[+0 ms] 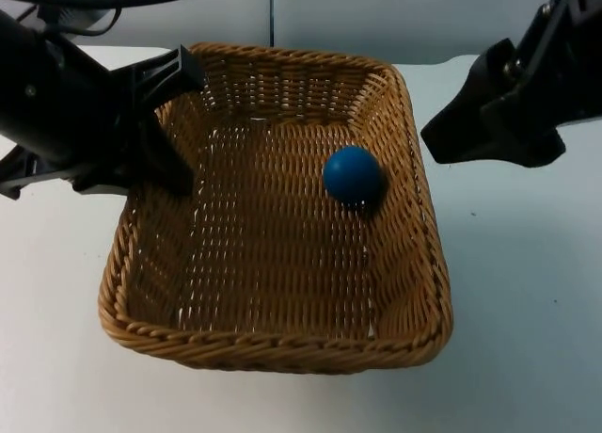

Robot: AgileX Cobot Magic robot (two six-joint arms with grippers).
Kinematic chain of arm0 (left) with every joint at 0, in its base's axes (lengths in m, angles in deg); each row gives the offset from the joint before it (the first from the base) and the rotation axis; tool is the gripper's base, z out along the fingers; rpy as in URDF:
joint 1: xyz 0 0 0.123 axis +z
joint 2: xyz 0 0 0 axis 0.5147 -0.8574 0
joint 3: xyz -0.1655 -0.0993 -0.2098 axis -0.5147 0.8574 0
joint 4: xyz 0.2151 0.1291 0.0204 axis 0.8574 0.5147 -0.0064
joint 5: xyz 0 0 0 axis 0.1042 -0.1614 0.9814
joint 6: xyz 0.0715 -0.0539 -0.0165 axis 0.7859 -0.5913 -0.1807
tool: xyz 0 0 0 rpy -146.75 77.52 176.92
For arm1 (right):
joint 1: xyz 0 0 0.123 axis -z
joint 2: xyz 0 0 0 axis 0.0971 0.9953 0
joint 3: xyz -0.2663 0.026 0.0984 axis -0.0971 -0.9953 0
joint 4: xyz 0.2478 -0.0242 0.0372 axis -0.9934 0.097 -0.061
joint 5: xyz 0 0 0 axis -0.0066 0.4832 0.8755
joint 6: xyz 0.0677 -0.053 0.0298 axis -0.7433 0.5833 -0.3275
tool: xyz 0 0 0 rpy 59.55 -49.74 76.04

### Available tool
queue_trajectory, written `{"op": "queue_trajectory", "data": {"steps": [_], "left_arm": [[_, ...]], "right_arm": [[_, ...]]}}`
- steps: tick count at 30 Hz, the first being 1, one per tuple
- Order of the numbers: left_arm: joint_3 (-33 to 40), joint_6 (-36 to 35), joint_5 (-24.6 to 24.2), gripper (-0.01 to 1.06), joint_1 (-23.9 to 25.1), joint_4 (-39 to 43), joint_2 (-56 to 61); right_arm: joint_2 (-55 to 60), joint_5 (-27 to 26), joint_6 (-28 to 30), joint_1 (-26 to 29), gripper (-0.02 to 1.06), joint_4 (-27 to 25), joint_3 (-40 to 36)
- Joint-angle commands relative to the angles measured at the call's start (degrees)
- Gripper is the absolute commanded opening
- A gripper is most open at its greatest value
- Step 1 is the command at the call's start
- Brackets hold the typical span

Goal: Pick up the basket with the left hand and place the ball into the basket with the right hand.

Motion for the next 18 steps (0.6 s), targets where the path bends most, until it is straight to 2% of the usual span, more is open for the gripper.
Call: {"op": "queue_trajectory", "data": {"steps": [1, 9, 18], "left_arm": [[0.01, -0.08, -0.2, 0.0, -0.1, -1.46, 0.8], [0.01, 1.65, 0.67, 0.0, -0.1, -1.46, 0.8], [0.01, 1.74, 4.73, 0.0, -0.22, -2.65, -2.37]], "right_arm": [[-0.82, -0.8, -0.33, -0.21, 0.77, 0.42, -0.31], [-0.82, -0.8, -1.31, -0.21, 0.77, 0.42, -0.31], [-2.24, -0.8, -2.43, -0.21, 0.77, 0.42, -0.31]]}}
